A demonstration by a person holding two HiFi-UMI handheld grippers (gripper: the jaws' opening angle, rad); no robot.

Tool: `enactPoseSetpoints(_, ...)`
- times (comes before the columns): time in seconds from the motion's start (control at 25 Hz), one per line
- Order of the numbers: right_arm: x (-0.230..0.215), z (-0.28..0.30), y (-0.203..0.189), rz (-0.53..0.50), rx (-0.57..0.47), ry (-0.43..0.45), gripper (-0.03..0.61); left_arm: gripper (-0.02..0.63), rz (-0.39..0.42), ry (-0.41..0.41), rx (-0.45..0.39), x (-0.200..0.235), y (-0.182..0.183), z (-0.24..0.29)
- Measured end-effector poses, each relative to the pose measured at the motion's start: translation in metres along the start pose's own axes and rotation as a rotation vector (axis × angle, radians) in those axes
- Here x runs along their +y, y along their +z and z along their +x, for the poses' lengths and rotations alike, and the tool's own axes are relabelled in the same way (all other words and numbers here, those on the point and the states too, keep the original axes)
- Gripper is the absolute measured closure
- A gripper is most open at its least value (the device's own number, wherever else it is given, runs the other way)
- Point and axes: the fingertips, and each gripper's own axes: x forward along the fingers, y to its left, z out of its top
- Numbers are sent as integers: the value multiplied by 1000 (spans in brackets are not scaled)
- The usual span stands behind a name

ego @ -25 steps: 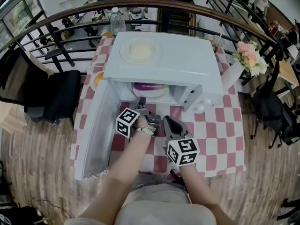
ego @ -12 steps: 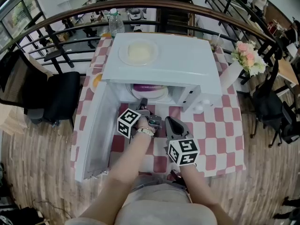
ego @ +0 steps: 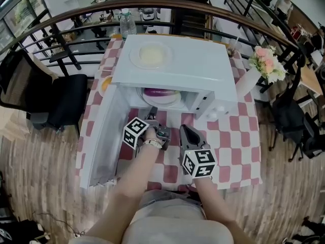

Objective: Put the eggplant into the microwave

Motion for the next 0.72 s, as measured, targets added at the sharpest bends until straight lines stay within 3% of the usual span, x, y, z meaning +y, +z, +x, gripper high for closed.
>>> enactPoseSetpoints(0.16, 0, -11, 8, -4, -10, 16, 554, 445, -3, -25, -3, -7, -4, -14)
enactPoseSetpoints(0.36, 1, -23, 21, -13, -20, 41, 554, 335, 33, -63, 26, -21, -15, -29)
enactPoseSetpoints(0.6, 5, -34, 35, -29, -34, 72, 554, 246, 152, -238, 82, -63, -34, -47)
enactPoseSetpoints(0.72, 6, -38, 44, -34, -50, 80, 554, 239, 208, -283, 85, -78, -41, -60)
